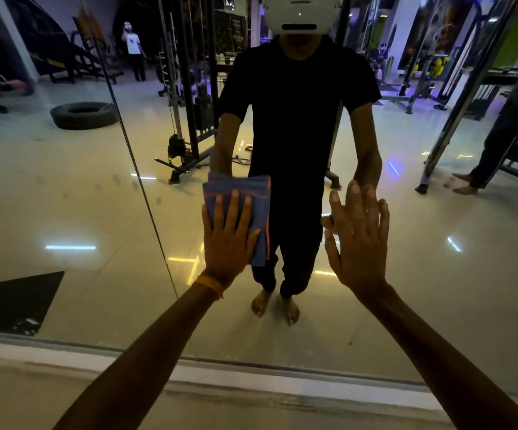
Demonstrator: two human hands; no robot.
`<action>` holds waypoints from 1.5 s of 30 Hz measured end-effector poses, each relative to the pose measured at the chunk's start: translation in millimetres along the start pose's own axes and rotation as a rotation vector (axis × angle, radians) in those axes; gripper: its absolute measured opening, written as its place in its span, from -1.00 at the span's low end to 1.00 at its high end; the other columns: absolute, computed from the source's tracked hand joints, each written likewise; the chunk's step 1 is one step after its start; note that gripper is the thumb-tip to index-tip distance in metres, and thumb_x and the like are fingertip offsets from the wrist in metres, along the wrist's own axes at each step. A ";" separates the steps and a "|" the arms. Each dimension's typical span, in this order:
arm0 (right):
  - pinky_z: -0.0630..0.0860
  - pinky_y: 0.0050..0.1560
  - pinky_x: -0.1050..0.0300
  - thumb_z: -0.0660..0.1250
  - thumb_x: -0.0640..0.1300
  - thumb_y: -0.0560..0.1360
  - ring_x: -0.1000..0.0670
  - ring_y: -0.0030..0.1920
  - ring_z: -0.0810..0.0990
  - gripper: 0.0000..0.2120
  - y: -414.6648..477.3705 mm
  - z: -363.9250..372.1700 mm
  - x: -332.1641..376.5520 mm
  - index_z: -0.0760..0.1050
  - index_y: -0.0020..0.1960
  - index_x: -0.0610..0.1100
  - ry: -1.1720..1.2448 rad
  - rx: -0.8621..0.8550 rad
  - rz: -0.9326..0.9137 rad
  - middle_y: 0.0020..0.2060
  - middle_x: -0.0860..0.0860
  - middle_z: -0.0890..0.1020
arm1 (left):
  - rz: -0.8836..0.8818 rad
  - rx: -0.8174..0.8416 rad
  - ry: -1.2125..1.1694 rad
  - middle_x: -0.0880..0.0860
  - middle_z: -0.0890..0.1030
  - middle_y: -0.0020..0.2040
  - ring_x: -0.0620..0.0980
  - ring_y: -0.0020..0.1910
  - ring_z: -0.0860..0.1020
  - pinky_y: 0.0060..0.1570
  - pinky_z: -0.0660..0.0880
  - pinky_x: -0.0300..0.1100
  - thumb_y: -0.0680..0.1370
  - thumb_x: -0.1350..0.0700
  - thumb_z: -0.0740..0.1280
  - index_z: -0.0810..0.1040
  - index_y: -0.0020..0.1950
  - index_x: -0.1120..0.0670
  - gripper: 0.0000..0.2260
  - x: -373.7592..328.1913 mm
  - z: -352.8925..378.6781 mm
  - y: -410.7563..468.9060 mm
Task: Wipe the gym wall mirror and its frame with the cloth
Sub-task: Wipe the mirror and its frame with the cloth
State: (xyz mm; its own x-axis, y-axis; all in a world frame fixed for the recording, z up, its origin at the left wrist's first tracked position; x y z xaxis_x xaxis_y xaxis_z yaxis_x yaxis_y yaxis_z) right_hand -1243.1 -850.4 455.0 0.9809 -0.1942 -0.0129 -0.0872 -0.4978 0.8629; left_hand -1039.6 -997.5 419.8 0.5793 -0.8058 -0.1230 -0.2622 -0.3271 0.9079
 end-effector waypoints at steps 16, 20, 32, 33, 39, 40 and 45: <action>0.16 0.53 -0.43 0.28 -0.01 0.64 -0.30 0.62 0.16 -0.42 30.5 -4.9 6.6 0.27 0.61 -0.13 0.039 0.017 -0.294 0.61 -0.18 0.25 | -0.599 -0.092 -0.146 0.05 -0.17 0.69 0.13 0.68 -0.16 0.61 -0.10 0.30 0.74 -0.19 -0.10 -0.15 0.69 0.08 -0.40 7.1 -8.7 -26.6; 0.18 0.51 -0.45 0.20 0.04 0.66 -0.29 0.62 0.13 -0.44 42.2 -6.4 4.9 0.27 0.61 -0.12 0.014 0.045 -0.396 0.60 -0.19 0.26 | -0.827 -0.106 -0.222 0.22 -0.07 0.68 0.27 0.67 -0.12 0.62 -0.20 0.15 0.71 -0.30 -0.15 -0.06 0.67 0.20 -0.29 19.4 -19.1 -22.6; -0.15 0.61 -0.28 0.12 0.12 0.68 -0.22 0.66 -0.07 -0.36 92.9 -7.7 33.2 0.07 0.68 -0.08 -0.154 -0.035 -0.445 0.66 -0.17 0.10 | -1.098 -0.342 -0.299 0.18 -0.08 0.70 0.18 0.67 -0.13 0.64 -0.21 0.09 0.62 -0.42 -0.18 -0.08 0.68 0.17 -0.16 70.8 -37.8 -1.4; -0.16 0.62 -0.28 0.11 0.12 0.69 -0.22 0.66 -0.08 -0.36 91.0 -5.1 33.2 0.06 0.69 -0.08 -0.179 -0.037 -0.450 0.66 -0.16 0.10 | -1.172 -0.352 -0.327 0.20 -0.08 0.69 0.22 0.67 -0.12 0.64 -0.18 0.17 0.61 -0.43 -0.18 -0.09 0.67 0.18 -0.15 71.9 -35.3 -13.4; -0.13 0.62 -0.25 0.10 0.07 0.70 -0.23 0.64 0.05 -0.41 92.4 -6.9 30.0 0.10 0.68 -0.09 -0.189 -0.065 -0.484 0.65 -0.15 0.14 | -0.816 -0.319 -0.203 0.10 -0.14 0.68 0.13 0.66 -0.22 0.61 -0.29 0.08 0.69 -0.29 -0.05 -0.11 0.66 0.04 -0.35 -37.6 -18.2 71.3; -0.12 0.62 -0.24 0.10 0.06 0.71 -0.23 0.64 0.06 -0.42 92.7 -7.4 29.3 0.11 0.68 -0.09 -0.192 -0.074 -0.489 0.65 -0.16 0.15 | -0.707 -0.295 -0.165 0.06 -0.14 0.66 0.09 0.65 -0.24 0.60 -0.33 0.03 0.71 -0.18 0.00 -0.11 0.66 0.06 -0.39 -50.5 -14.0 81.8; -0.19 0.63 -0.21 0.08 0.05 0.70 -0.21 0.65 -0.02 -0.40 92.5 -10.7 24.6 0.08 0.68 -0.10 -0.179 -0.058 -0.488 0.65 -0.16 0.12 | -0.883 -0.401 -0.225 0.16 -0.08 0.70 0.08 0.67 -0.16 0.64 -0.19 0.17 0.71 -0.13 -0.01 -0.10 0.67 0.07 -0.41 48.6 -24.6 28.5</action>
State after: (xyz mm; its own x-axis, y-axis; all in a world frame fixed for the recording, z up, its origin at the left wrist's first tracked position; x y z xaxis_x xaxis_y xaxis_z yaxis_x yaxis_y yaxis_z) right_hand -1225.2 -892.2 539.9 0.8594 -0.0953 -0.5024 0.3875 -0.5196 0.7615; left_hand -1000.0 -1033.9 449.6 0.2704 -0.4425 -0.8551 0.4965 -0.6968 0.5176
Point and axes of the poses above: each hand's wrist, its own y-axis towards the middle knuckle, its own z-axis out of the palm, x = y × z, the point moved 4 cm from there along y, towards the middle knuckle
